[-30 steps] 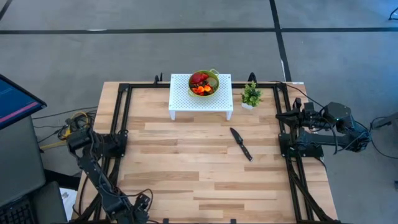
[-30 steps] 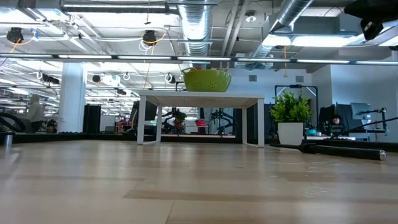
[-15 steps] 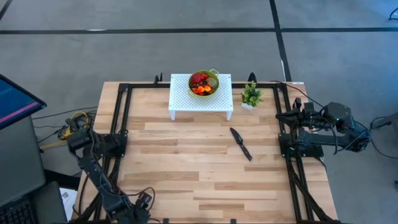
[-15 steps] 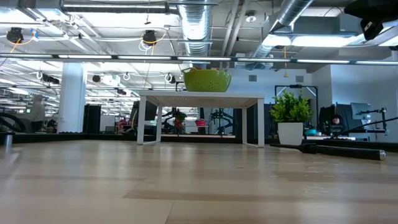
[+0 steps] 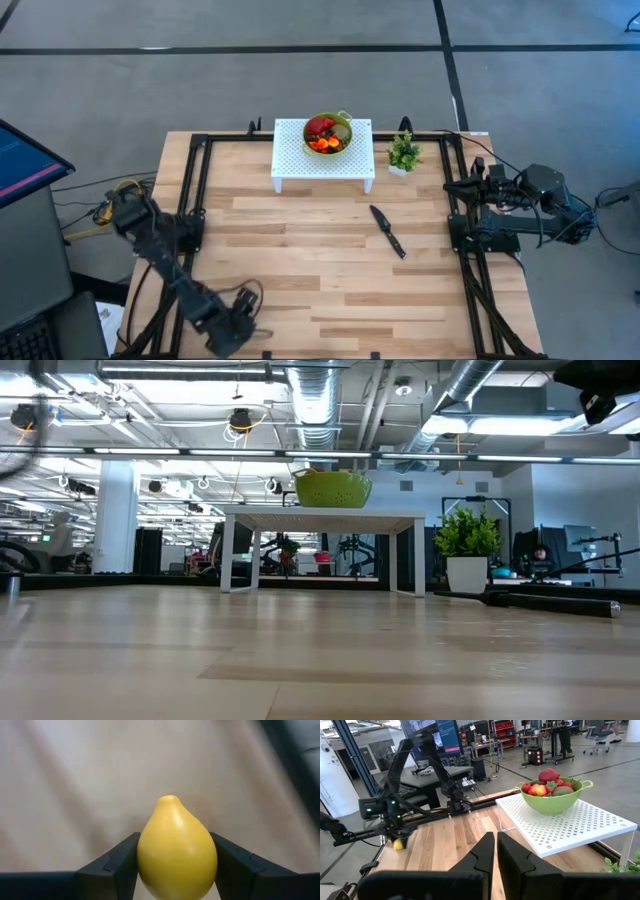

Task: Pick & Place Fruit
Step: Put the yellow lemon into the green strainer bowl

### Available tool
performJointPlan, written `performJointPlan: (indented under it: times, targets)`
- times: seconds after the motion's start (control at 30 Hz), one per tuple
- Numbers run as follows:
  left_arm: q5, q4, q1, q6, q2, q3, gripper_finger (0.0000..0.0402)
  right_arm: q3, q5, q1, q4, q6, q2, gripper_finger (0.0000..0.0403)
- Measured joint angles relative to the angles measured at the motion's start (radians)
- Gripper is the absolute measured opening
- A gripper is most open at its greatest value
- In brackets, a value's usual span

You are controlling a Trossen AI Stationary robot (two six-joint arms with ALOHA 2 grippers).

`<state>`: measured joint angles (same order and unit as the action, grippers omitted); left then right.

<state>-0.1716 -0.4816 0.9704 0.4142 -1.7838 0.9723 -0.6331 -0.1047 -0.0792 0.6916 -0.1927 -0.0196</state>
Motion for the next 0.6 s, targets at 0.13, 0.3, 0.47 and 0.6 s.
performJointPlan:
  times: [0.13,0.3,0.47,0.6]
  targets:
    - [-0.020,-0.017,-0.106,-0.115,0.070,-0.045,0.0202,0.000,0.000,0.000,0.000,0.000,0.000,0.0017]
    - [-0.060,0.002,-0.275,-0.274,0.179,-0.094,0.0219,0.000,0.000,0.000,0.000,0.000,0.000,0.0017]
    - [-0.067,0.096,-0.476,-0.403,0.256,-0.094,0.0196,0.000,0.000,0.000,0.000,0.000,0.000,0.0017]
    - [-0.028,0.246,-0.609,-0.534,0.297,-0.093,0.0204,0.000,0.000,0.000,0.000,0.000,0.000,0.0017]
